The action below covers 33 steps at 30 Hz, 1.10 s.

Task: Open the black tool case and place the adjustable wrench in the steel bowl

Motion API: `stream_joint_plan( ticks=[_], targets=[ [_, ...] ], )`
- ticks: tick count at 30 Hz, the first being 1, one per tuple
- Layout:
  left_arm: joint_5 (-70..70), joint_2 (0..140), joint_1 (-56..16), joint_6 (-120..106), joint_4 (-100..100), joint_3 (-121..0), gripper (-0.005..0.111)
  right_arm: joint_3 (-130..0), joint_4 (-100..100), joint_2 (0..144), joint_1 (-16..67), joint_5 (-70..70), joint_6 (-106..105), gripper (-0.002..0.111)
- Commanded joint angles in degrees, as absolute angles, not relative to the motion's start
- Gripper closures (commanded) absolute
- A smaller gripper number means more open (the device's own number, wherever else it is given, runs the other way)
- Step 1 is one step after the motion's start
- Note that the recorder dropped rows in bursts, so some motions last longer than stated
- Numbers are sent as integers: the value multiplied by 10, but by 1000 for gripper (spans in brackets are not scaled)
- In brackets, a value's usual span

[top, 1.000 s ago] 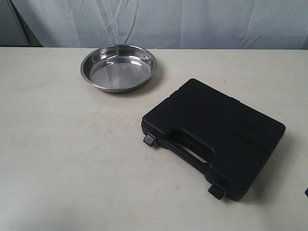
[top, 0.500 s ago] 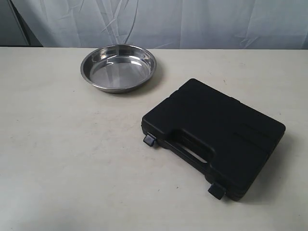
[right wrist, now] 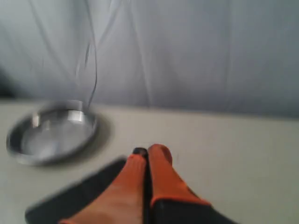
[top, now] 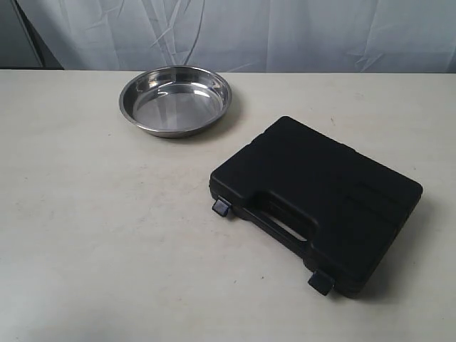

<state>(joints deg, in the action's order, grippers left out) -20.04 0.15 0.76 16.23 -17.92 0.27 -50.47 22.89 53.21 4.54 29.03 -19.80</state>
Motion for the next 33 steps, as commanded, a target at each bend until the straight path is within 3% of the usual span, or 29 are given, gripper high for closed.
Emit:
stream_joint_plan(
  ticks=[1,10,19,33],
  targets=[
    [-194,0,10,163,-183,0,107,-636,241,751,118,481,-275,108],
    [-194,0,10,163,-183,0,107,-747,117,1032,271,588,-192,106],
    [-194,0,10,163,-183,0,107,-746,122,1118,305,589,-191,59],
    [-194,0,10,163,-183,0,107,-746,153,1121,334,643,-177,58]
  ],
)
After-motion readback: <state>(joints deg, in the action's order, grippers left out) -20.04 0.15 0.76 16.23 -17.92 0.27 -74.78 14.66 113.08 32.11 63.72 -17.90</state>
